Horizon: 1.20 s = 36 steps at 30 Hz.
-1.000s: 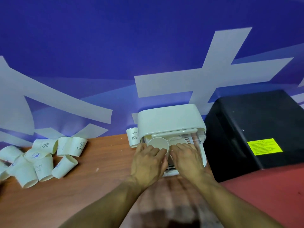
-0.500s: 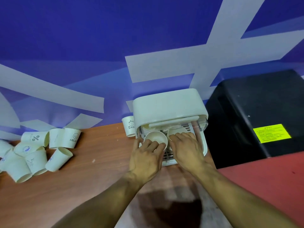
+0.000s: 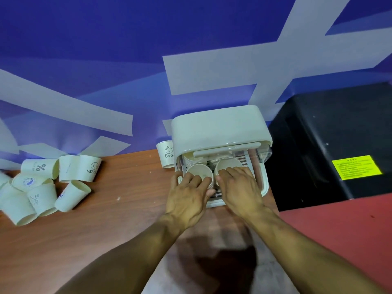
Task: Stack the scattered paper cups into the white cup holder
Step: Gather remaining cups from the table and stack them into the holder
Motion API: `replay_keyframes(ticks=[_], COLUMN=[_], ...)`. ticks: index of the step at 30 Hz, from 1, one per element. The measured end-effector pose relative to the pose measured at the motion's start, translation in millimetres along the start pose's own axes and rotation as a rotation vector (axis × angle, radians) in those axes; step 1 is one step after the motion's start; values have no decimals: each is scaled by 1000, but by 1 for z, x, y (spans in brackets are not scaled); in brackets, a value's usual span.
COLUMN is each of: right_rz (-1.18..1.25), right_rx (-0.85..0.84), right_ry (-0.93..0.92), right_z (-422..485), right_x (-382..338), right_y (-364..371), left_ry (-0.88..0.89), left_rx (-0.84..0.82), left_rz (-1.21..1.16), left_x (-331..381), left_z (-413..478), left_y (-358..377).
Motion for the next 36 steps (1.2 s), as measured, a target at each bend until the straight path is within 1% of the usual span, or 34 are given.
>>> replay_keyframes(ticks=[3, 9, 12, 16, 18, 22, 26, 31, 36], right_rz=[11, -17, -26, -77, -40, 61, 90, 122, 160], right_rx=[-2, -41, -48, 55, 78, 44, 27, -14, -127], right_ry=[3, 13, 27, -21, -37, -93, -219, -342, -432], right_z=[-1, -1, -2, -5, -5, -1, -3, -7, -3], right_x=[0, -2, -8, -32, -49, -96, -161, -252, -343], right_y=[3, 2, -5, -32, -41, -45, -42, -26, 14], left_ry=[35, 67, 41, 3, 1, -67, -164, -314, -486], left_rx=[-57, -95, -74, -2, 18, 40, 25, -3, -31], left_rz=[20, 10, -16, -55, -70, -59, -24, 26, 57], left_x=[3, 6, 2, -7, -11, -36, -78, -147, -227], left_z=[4, 2, -2, -11, -19, -46, -91, -165, -244], left_y=[7, 10, -2, -29, -44, -74, -96, -115, -127])
Point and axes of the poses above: each hand's wrist, its own z-axis towards the middle knuckle, its own y-axis out of the palm, x = y × z, the point moved 9 cm from there along z, towards the middle knuckle, and after that the axes turned 10 degrees about z, right-handed, at the moved point
